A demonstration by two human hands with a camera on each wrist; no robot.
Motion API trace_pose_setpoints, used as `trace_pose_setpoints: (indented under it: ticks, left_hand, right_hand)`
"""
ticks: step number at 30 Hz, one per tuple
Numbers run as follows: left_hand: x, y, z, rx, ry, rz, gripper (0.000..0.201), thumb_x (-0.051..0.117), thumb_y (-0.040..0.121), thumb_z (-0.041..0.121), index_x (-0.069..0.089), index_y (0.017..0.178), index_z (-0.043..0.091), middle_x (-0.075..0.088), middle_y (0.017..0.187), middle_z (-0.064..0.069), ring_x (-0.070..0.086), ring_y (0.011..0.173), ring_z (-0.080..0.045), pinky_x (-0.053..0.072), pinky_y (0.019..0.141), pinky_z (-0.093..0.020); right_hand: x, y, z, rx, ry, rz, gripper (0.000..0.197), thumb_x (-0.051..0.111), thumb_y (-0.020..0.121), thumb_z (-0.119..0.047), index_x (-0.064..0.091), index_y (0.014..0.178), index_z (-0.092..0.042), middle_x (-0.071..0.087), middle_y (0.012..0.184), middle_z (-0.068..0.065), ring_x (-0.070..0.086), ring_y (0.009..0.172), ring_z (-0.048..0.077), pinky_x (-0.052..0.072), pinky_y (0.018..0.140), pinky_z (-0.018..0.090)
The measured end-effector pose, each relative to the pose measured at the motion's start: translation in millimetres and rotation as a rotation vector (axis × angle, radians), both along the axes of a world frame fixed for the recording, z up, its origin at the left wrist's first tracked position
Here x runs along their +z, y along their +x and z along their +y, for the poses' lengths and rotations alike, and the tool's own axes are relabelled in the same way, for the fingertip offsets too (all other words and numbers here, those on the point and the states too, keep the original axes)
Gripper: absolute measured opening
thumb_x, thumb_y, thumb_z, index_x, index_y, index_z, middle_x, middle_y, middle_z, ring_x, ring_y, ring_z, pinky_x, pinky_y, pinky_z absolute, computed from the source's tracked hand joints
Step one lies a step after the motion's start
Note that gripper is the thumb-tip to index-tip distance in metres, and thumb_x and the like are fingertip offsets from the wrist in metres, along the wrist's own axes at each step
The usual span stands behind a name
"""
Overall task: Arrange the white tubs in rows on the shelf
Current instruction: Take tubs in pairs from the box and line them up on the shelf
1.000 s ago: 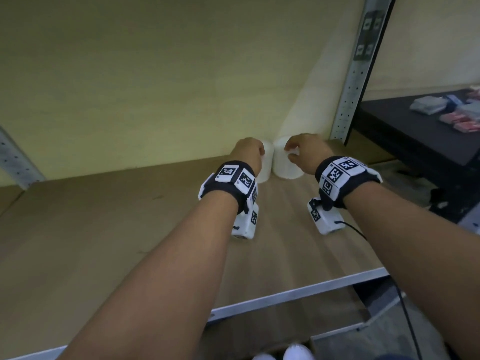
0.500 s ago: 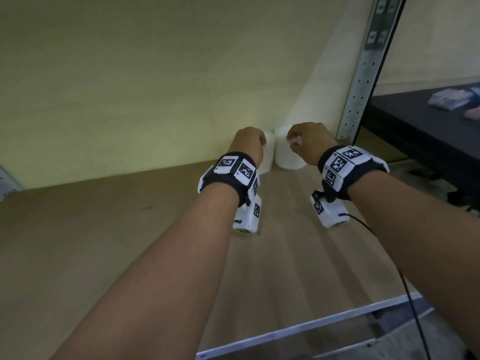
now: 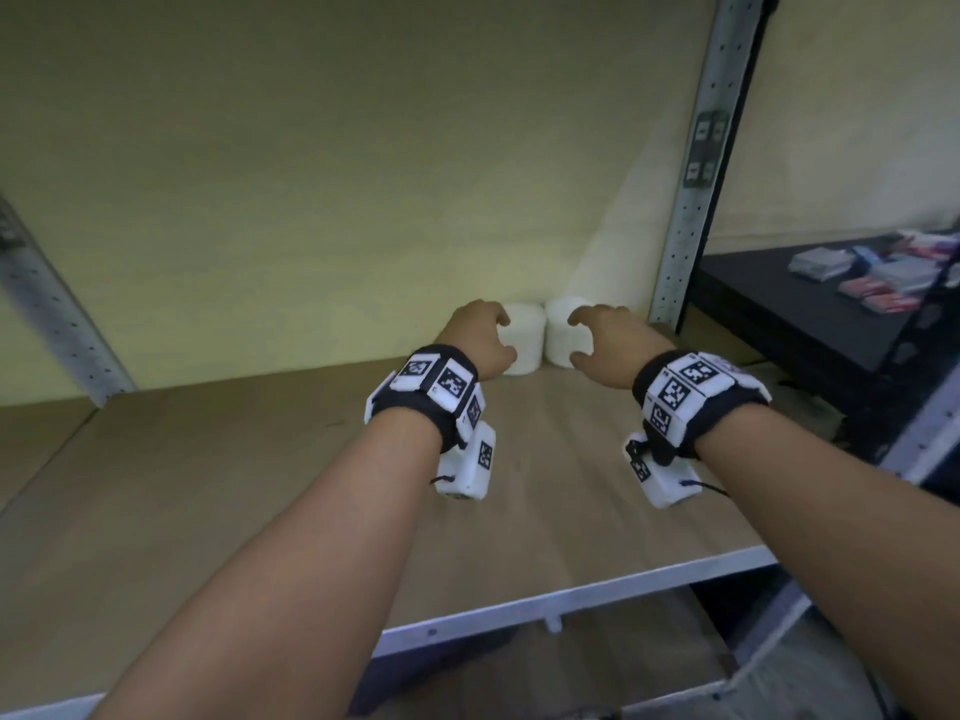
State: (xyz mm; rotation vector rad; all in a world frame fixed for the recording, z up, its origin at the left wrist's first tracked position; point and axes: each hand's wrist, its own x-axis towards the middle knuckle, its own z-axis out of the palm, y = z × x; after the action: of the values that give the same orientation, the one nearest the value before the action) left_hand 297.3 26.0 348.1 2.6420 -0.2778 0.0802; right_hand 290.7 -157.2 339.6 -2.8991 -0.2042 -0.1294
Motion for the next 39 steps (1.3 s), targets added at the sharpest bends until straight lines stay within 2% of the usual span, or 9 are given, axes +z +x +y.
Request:
trace_pose_setpoints:
  ticks: [6,7,12,20,23,27,31,35,39]
  left_hand:
    - [12.6,-87.2,18.6,0.015,0.007,0.060,0.054,0.064,0.084,0.019,0.049,0.135,0.012,0.049,0.140,-0.007,0.050,0.126,-0.023,0.040,0.099,-0.026]
    - [18.9,-116.8,31.1,0.028,0.012,0.053,0.054,0.065,0.084,0.019,0.049,0.135,0.013,0.049,0.140,-0.007,0.050,0.126,-0.023,0.040,0.100,-0.026]
    - [12.0,-180.7,53.9,0.040,0.052,0.046,0.052,0.064,0.086,0.024,0.050,0.135,0.014,0.048,0.139,-0.007,0.048,0.127,-0.023,0.040,0.105,-0.032]
    - [-28.8,-264.1,88.8,0.070,0.019,0.122,0.048,0.064,0.085,0.022,0.051,0.131,0.017,0.054,0.133,-0.004,0.051,0.122,-0.020,0.041,0.100,-0.030]
    - [-53.8,-285.5,97.9,0.081,0.005,0.181,0.043,0.063,0.085,0.022,0.054,0.126,0.016,0.056,0.128,-0.004,0.055,0.115,-0.022,0.044,0.096,-0.029]
    - [-95.9,-305.0,111.2,0.114,-0.037,0.263,0.043,0.068,0.080,0.024,0.058,0.121,0.014,0.060,0.122,-0.006,0.059,0.109,-0.022,0.049,0.096,-0.032]
    - [-150.2,-316.4,126.8,0.149,0.022,0.405,0.047,0.068,0.080,0.022,0.056,0.124,0.012,0.056,0.128,-0.011,0.056,0.116,-0.026,0.046,0.095,-0.031]
    - [-208.9,-324.7,137.0,0.196,0.065,0.583,0.058,0.069,0.081,0.019,0.048,0.134,0.009,0.047,0.140,-0.013,0.050,0.126,-0.029,0.044,0.103,-0.032]
    - [-260.7,-327.9,144.2,0.212,0.165,0.730,0.077,0.075,0.074,0.022,0.035,0.140,0.012,0.035,0.144,-0.013,0.040,0.132,-0.038,0.044,0.103,-0.045]
  right_hand:
    - [22.3,-75.1,15.3,0.021,0.031,-0.050,0.047,0.056,0.087,-0.028,0.051,0.133,-0.017,0.058,0.131,0.006,0.057,0.116,0.025,0.051,0.095,0.040]
    - [29.8,-100.9,26.1,0.041,0.042,-0.058,0.046,0.056,0.087,-0.027,0.053,0.132,-0.017,0.058,0.130,0.006,0.057,0.115,0.025,0.051,0.095,0.040]
    - [22.3,-155.9,47.9,0.088,0.057,-0.060,0.046,0.058,0.084,-0.032,0.055,0.128,-0.019,0.058,0.130,0.005,0.057,0.115,0.024,0.050,0.095,0.040]
    - [-16.5,-240.1,82.8,0.160,0.104,0.050,0.044,0.058,0.087,-0.031,0.052,0.130,-0.022,0.055,0.132,0.003,0.053,0.120,0.022,0.047,0.098,0.039]
    - [-38.5,-260.5,94.1,0.191,0.096,0.082,0.040,0.058,0.086,-0.031,0.056,0.125,-0.021,0.058,0.126,0.001,0.055,0.117,0.022,0.047,0.096,0.034]
    - [-72.7,-277.6,111.8,0.205,0.110,0.076,0.032,0.059,0.084,-0.032,0.061,0.114,-0.021,0.061,0.116,0.000,0.058,0.109,0.022,0.051,0.090,0.035]
    - [-124.5,-281.4,132.0,0.243,0.113,0.226,0.033,0.062,0.082,-0.035,0.060,0.112,-0.022,0.059,0.112,0.000,0.060,0.105,0.020,0.053,0.089,0.039]
    - [-181.2,-275.4,144.7,0.265,0.072,0.420,0.038,0.063,0.082,-0.030,0.058,0.118,-0.020,0.056,0.119,0.003,0.057,0.110,0.022,0.050,0.094,0.037]
    - [-237.5,-272.3,154.4,0.285,0.000,0.575,0.046,0.063,0.081,-0.031,0.056,0.122,-0.011,0.059,0.122,0.009,0.057,0.114,0.028,0.050,0.094,0.038]
